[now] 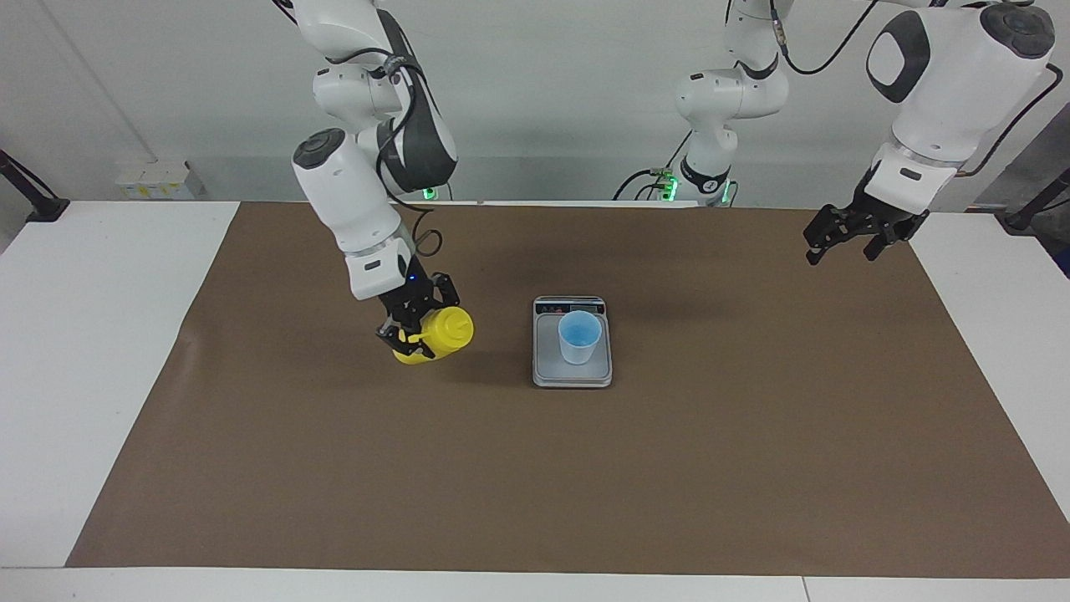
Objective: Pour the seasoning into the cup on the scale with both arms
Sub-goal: 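Lift the bottle with the right gripper over the cup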
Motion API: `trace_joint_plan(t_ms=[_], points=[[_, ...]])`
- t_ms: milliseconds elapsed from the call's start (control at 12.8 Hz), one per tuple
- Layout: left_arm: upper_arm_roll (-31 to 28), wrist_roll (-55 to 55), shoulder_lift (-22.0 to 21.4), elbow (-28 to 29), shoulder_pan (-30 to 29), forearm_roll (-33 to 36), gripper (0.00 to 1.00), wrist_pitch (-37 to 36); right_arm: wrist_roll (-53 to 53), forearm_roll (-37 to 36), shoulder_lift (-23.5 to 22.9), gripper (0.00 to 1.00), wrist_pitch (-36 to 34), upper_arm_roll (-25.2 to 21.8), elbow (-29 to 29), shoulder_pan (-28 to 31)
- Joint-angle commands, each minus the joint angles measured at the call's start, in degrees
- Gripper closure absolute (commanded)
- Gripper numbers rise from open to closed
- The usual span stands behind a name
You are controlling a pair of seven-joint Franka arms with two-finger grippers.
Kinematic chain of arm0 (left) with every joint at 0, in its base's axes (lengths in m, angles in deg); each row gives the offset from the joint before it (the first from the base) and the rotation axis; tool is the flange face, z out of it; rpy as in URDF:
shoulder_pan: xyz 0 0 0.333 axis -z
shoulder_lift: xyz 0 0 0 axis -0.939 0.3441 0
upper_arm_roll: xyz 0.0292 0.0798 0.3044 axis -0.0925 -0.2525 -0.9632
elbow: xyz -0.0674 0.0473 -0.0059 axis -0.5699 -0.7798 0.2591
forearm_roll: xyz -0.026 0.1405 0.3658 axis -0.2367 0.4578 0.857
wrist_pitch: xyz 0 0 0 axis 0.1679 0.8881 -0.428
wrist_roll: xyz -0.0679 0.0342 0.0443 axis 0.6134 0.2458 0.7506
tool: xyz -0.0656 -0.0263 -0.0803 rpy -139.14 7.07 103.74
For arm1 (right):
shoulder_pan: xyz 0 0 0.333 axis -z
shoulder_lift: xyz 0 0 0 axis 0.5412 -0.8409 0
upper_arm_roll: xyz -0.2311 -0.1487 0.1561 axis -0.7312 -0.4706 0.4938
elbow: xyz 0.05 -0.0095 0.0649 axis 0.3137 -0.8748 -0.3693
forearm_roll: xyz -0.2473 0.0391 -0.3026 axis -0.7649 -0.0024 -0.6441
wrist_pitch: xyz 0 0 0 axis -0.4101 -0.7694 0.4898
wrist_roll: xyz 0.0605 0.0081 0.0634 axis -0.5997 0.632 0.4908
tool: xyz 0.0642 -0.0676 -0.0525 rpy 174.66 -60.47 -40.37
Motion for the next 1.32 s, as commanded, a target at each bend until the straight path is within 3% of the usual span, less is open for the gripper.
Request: trace_joint_plan(t_ms=[0, 467, 1246], points=[[0.19, 0.11, -1.37, 1.71, -0.37, 0.91, 0.00, 0.28, -5.14, -8.09, 0.78, 1.00, -0.61, 0.06, 0.65, -2.31], [0.19, 0.11, -1.37, 1.71, -0.37, 0.91, 0.00, 0.28, -9.63, -25.15, 0.34, 1.00, -2.45, 0.06, 1.27, -8.02], [0.19, 0.11, -1.37, 1.71, -0.37, 0.91, 0.00, 0.28, -20.60, -45.98, -2.56, 1.00, -2.45, 0.15, 1.62, -14.61]])
